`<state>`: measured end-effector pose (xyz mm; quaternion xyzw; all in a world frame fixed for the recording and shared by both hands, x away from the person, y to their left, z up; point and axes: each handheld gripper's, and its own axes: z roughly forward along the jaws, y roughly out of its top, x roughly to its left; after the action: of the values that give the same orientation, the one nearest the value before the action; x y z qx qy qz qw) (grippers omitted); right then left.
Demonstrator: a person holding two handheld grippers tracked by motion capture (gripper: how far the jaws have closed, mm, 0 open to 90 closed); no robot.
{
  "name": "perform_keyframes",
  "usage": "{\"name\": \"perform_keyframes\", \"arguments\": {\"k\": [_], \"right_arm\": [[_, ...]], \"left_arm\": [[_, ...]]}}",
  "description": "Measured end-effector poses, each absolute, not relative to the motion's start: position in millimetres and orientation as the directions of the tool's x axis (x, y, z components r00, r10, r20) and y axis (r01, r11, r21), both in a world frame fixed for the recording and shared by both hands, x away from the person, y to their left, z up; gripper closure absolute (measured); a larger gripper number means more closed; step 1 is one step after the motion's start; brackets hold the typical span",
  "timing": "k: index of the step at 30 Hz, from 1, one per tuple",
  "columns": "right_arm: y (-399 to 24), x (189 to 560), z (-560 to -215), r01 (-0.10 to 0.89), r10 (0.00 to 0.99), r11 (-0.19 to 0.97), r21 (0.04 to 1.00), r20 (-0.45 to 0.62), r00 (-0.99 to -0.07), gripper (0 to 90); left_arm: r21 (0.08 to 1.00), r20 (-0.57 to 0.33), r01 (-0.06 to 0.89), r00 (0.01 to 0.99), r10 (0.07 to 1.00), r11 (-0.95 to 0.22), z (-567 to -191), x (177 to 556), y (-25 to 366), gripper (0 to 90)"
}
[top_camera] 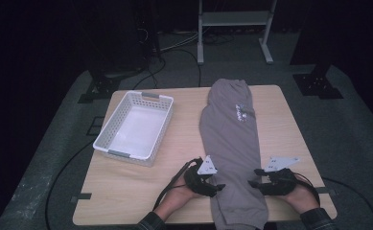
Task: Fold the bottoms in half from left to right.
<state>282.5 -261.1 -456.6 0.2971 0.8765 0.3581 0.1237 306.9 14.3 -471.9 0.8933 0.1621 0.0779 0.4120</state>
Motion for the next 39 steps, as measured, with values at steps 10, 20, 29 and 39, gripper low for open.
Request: {"name": "perform_keyframes", "arguments": {"k": [10, 20, 29, 39], "right_arm": [[-247, 300, -471, 0.442, 0.581, 0.614, 0.653, 0.005, -0.814, 43.2], [-240, 338, -472, 0.453, 0.603, 0.594, 0.664, 0.005, -0.798, 42.0], [-237, 345, -468, 0.459, 0.617, 0.569, 0.682, 0.014, -0.787, 37.1], [-243, 305, -449, 0.395, 0.569, 0.533, 0.749, 0.028, -0.822, 33.8]], "left_arm": [[0.751, 0.019, 0.228, 0.930, 0.366, -0.619, -481, 321, 8, 38.0], [0.741, 0.030, 0.253, 0.913, 0.407, -0.622, -479, 360, 15, 38.2], [0.748, 0.012, 0.275, 0.904, 0.427, -0.604, -474, 360, 27, 32.5], [0.780, 0.006, 0.234, 0.925, 0.381, -0.580, -459, 329, 45, 32.1]]}}
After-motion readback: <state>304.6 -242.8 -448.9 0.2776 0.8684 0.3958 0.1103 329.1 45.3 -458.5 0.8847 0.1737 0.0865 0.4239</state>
